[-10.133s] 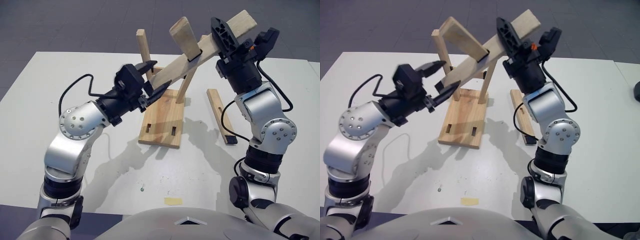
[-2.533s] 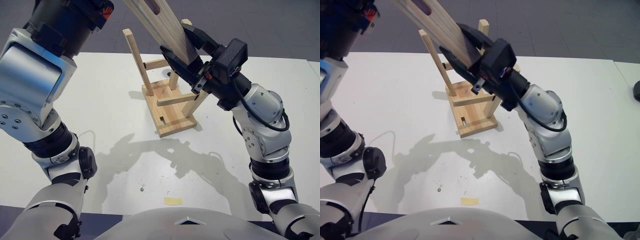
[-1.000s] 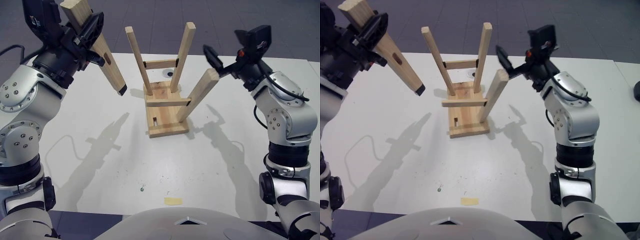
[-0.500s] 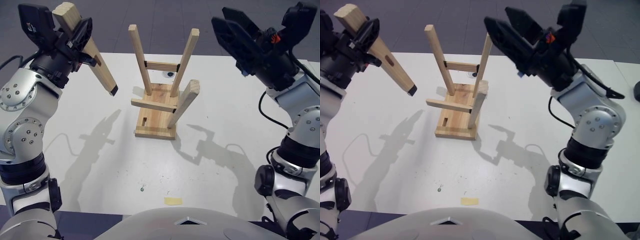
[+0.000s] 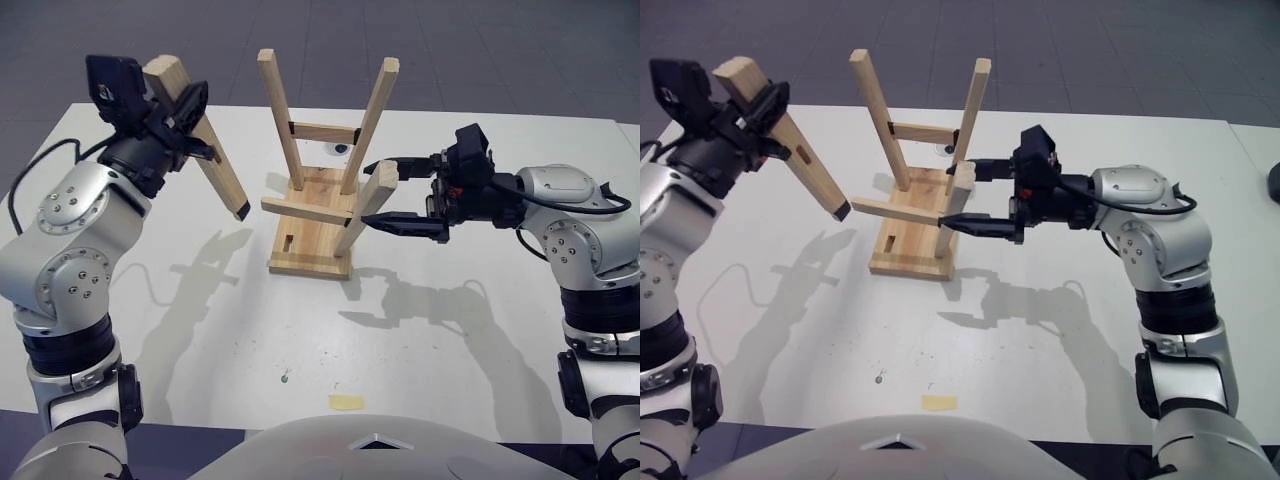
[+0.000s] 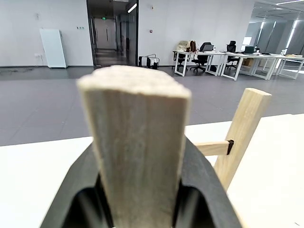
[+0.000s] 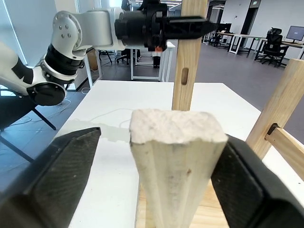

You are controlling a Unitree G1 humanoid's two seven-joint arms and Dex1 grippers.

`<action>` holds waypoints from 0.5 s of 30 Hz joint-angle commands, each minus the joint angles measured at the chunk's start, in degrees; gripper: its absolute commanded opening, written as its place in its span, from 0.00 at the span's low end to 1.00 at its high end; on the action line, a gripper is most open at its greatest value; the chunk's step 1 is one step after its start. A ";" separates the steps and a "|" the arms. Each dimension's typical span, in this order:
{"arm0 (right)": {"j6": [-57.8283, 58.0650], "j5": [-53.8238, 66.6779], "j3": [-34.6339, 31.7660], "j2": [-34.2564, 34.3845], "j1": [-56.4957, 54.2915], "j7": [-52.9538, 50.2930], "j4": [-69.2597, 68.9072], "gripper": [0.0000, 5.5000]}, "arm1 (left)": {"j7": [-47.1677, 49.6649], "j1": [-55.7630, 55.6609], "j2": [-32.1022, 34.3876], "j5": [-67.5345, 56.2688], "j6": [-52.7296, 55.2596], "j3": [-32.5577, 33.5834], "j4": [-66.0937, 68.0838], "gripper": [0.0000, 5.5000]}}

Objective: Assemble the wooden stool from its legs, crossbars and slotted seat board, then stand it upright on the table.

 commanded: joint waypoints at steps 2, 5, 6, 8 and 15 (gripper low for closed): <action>0.24 0.37 -0.99 1.20 4.35 -3.20 -4.27 0.52 | 0.50 2.06 -5.45 -3.07 -0.20 1.02 -3.48 0.19; 0.60 1.06 -1.82 2.14 7.06 -5.82 -6.44 0.42 | 1.83 2.52 -7.00 -3.99 -0.08 2.81 -3.95 0.19; 0.53 1.10 -2.00 2.53 8.15 -6.76 -7.26 0.40 | 2.44 3.05 -7.63 -4.29 -0.07 3.46 -3.96 0.19; 0.31 0.95 -2.16 3.17 9.89 -8.39 -8.60 0.39 | 3.22 4.26 -8.40 -3.93 0.09 4.11 -3.77 0.19; 0.57 1.47 -2.58 3.94 12.00 -11.50 -10.23 0.39 | 5.31 6.40 -12.79 -5.37 -1.29 6.68 -2.19 0.19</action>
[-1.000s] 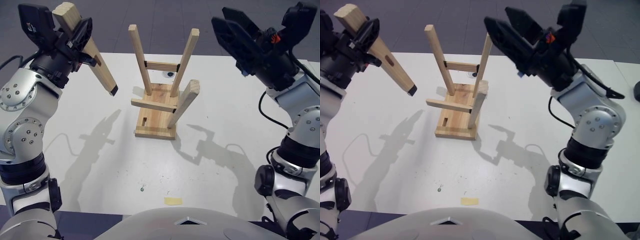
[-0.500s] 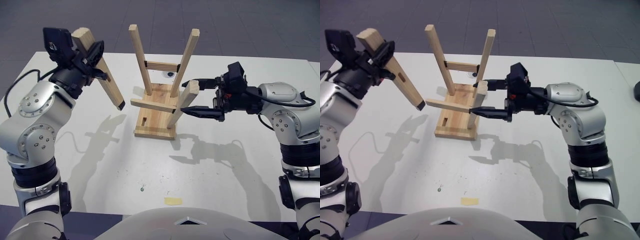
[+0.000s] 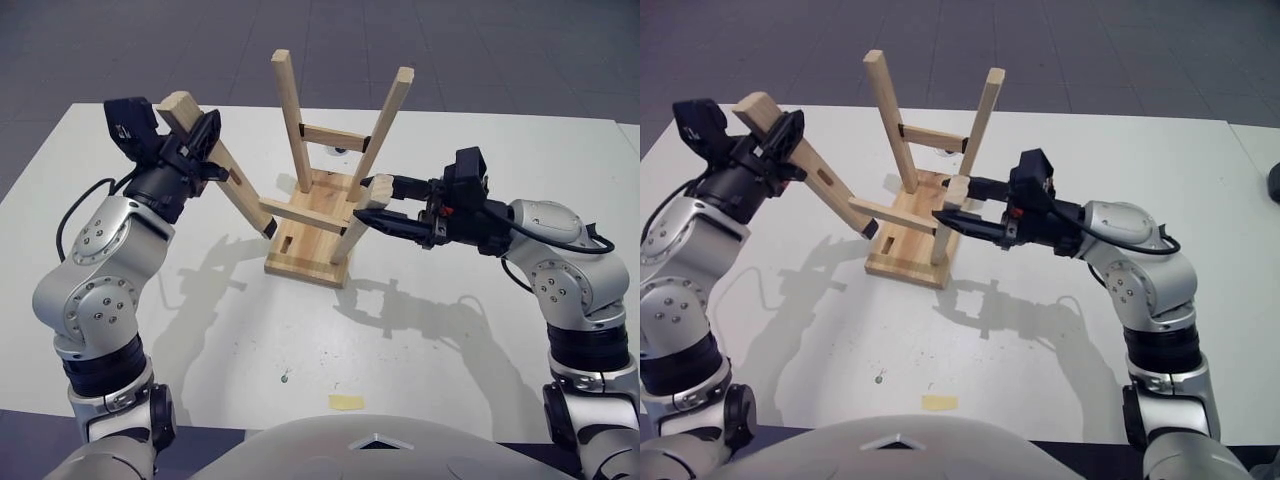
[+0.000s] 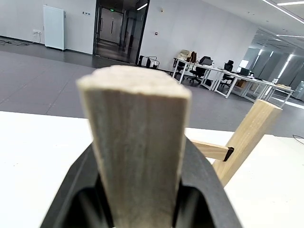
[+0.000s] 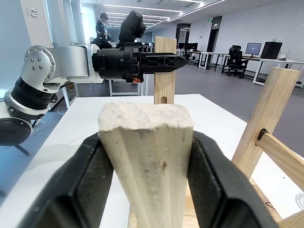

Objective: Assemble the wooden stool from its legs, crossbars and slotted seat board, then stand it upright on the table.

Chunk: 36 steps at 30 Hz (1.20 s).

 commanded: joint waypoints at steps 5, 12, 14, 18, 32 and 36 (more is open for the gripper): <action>1.28 0.17 0.62 0.31 1.57 -1.58 -0.60 0.39 | 1.26 0.58 -5.21 -8.55 -0.52 4.78 1.71 0.19; 0.82 -0.18 1.31 1.13 1.38 -2.53 -0.53 0.39 | 0.59 4.08 -3.61 -6.77 0.23 2.49 1.51 0.19; 0.86 0.02 1.32 1.23 1.43 -2.84 -0.74 0.39 | 0.44 4.79 -3.48 -5.56 -0.29 2.12 1.73 0.19; 0.94 0.27 1.32 1.50 1.71 -3.53 -1.04 0.39 | -0.85 4.92 -2.40 -0.05 -3.00 0.62 4.26 0.19; 0.82 -4.77 4.17 0.02 1.55 -6.47 -1.82 0.39 | -4.51 6.13 0.06 6.93 -3.92 -6.26 2.81 0.19; -0.11 -7.49 6.24 0.06 1.92 -7.19 -1.08 0.37 | -4.73 6.16 -0.15 7.05 -3.62 -6.77 2.30 0.19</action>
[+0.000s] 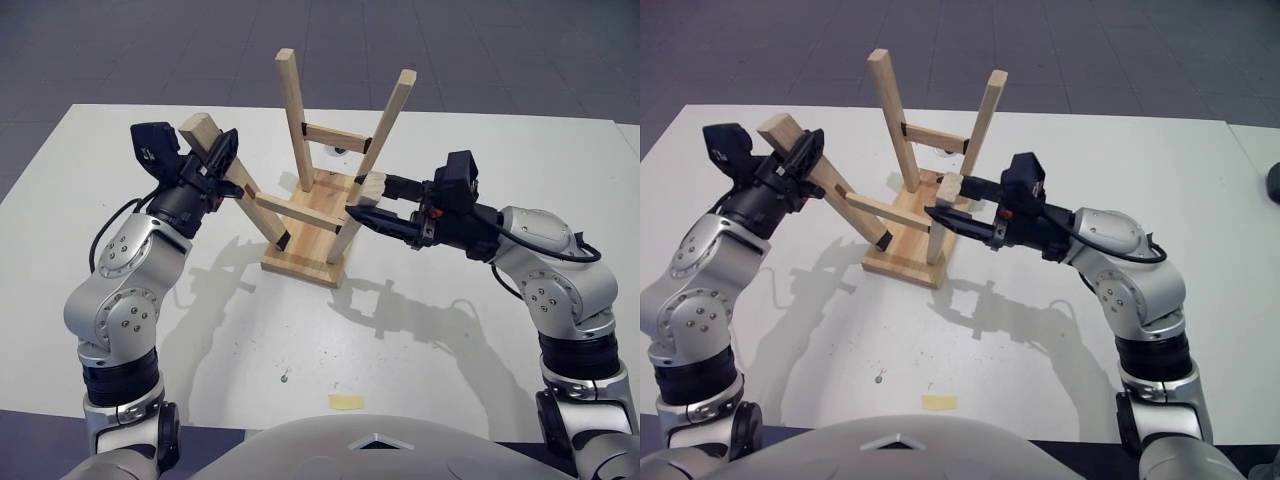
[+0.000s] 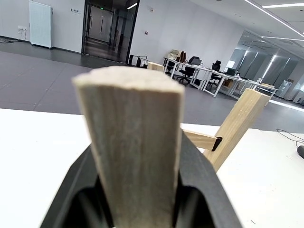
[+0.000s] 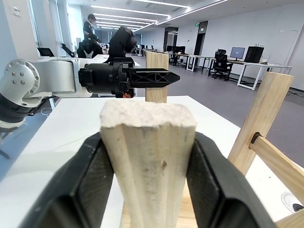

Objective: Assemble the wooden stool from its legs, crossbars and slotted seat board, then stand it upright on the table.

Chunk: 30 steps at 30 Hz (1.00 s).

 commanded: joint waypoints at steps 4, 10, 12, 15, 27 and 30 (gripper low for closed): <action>1.50 -3.35 2.68 -0.62 2.33 -2.01 1.85 0.37 | 0.15 2.47 1.01 2.80 3.12 -1.65 0.54 0.19; 3.31 -5.21 4.67 -1.42 0.91 -3.91 1.26 0.37 | -1.33 1.65 1.14 3.20 3.46 -3.84 -0.09 0.19; 4.46 -5.94 5.86 -2.47 0.18 -4.50 0.52 0.37 | -1.80 1.59 1.22 3.79 3.65 -4.65 -0.54 0.19; 7.00 -6.60 7.97 -4.31 -1.41 -4.94 -0.86 0.37 | -2.15 0.89 0.91 4.68 3.94 -5.74 -0.82 0.19; 15.18 2.97 2.43 -1.56 -7.20 -9.49 -1.84 0.47 | -3.62 -0.13 0.63 9.03 3.59 -8.20 0.12 0.19; 19.10 18.93 -7.65 2.12 -10.19 -10.59 -0.15 0.57 | -3.97 -1.01 1.20 9.38 3.73 -7.82 -0.42 0.19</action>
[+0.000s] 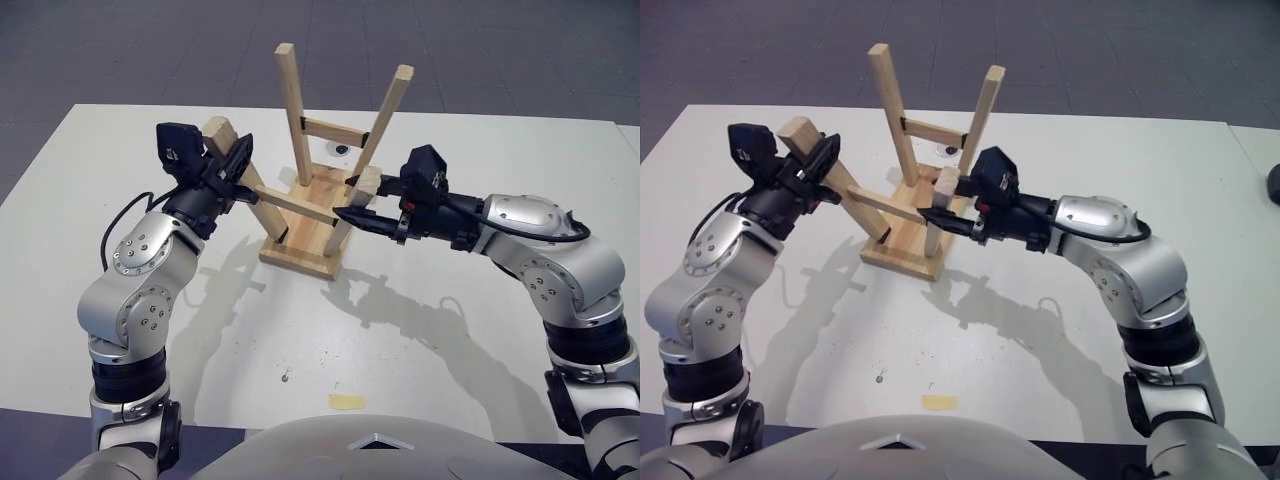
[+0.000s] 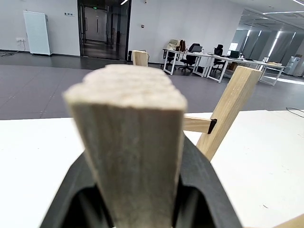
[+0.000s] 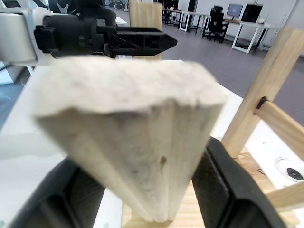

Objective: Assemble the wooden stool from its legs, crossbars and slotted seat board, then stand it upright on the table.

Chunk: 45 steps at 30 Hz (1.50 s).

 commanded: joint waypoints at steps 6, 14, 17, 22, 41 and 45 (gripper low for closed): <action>6.78 37.37 -22.52 3.77 -13.06 -9.32 12.25 0.75 | -4.40 1.38 1.77 2.67 1.87 -4.70 1.84 0.19; -0.91 14.10 -8.31 2.47 -18.66 7.21 31.00 0.98 | -13.51 -0.11 4.31 2.93 0.57 -8.96 2.41 0.19; -2.93 9.36 -4.88 5.01 -20.13 12.11 36.19 0.98 | -14.51 -0.77 4.57 4.03 0.25 -10.19 2.97 0.19; -3.25 3.58 1.11 9.49 -17.26 15.25 36.86 0.98 | -14.19 -0.63 3.93 4.19 0.10 -11.11 2.76 0.19; 7.12 14.20 -15.41 5.71 -12.49 16.46 31.77 0.98 | -11.49 6.20 4.01 7.27 -1.44 -12.55 1.99 0.19; 8.35 25.02 -28.67 6.21 -17.47 2.75 29.39 0.98 | -9.84 8.07 4.15 8.22 -1.80 -13.41 0.38 0.19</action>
